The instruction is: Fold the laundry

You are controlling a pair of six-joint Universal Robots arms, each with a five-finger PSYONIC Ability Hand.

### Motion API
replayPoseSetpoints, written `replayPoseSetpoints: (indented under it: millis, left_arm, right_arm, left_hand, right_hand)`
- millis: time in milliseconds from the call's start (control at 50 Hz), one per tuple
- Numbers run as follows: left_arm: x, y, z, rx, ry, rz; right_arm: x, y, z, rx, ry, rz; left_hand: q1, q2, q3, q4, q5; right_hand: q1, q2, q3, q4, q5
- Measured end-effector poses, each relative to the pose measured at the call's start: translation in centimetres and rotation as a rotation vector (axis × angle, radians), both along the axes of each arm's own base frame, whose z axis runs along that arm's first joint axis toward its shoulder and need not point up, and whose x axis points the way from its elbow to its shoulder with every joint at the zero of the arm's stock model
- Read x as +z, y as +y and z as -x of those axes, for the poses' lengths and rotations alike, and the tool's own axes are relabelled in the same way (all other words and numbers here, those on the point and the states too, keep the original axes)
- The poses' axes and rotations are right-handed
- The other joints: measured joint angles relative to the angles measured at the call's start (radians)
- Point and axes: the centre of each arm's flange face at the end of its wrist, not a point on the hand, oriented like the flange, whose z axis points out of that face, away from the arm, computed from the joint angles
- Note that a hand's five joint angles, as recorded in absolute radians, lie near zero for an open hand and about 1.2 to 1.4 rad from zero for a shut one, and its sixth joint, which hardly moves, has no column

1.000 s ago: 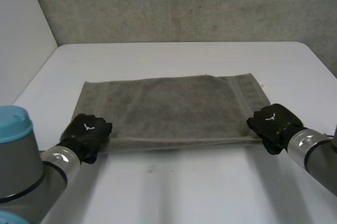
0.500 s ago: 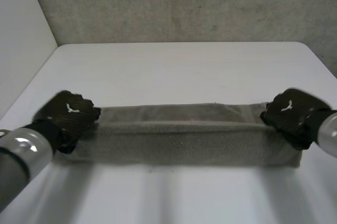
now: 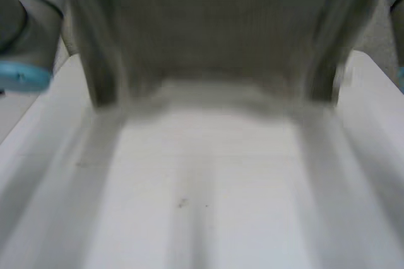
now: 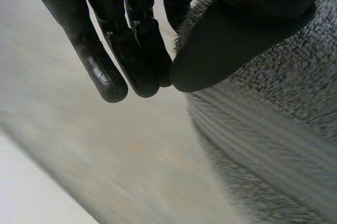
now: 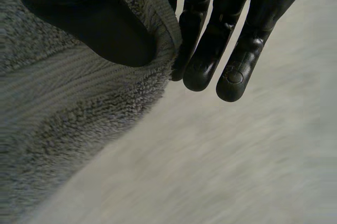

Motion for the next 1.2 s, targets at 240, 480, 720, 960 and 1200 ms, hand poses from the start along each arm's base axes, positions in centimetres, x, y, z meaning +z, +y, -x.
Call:
replayPoseSetpoints:
  millis: [240,480,720,960,1200]
  left_arm:
    - [-3.2,0.7,-1.8,-0.006,0.155,-0.08]
    - [-18.2,1.8,-3.3,0.05,0.012,-0.462]
    - [-26.8,10.0,-6.1,0.105,-0.345,-0.902]
    - [-22.7,16.5,-8.2,0.076,-0.587,-1.029]
    - [-22.4,9.7,-5.6,0.076,-0.492,-0.797]
  right_arm:
    - [-3.6,1.4,0.3,0.058,-0.016,-0.034]
    - [-16.8,2.6,-0.4,0.155,0.119,-0.415]
    - [-24.9,9.8,2.1,0.154,0.468,-0.999]
    - [-19.5,13.5,5.1,0.123,0.633,-1.096]
    - [-22.2,7.6,3.3,0.069,0.502,-0.932]
  left_hand:
    - [0.002,0.0,0.0,0.0,0.0]
    - [0.008,0.0,0.0,0.0,0.0]
    - [0.008,0.0,0.0,0.0,0.0]
    - [0.017,0.0,0.0,0.0,0.0]
    - [0.017,0.0,0.0,0.0,0.0]
  right_hand:
    - [0.0,0.004,0.0,0.0,0.001]
    - [0.0,0.004,0.0,0.0,0.001]
    - [0.0,0.004,0.0,0.0,0.001]
    - [0.0,0.004,0.0,0.0,0.001]
    - [0.0,0.004,0.0,0.0,0.001]
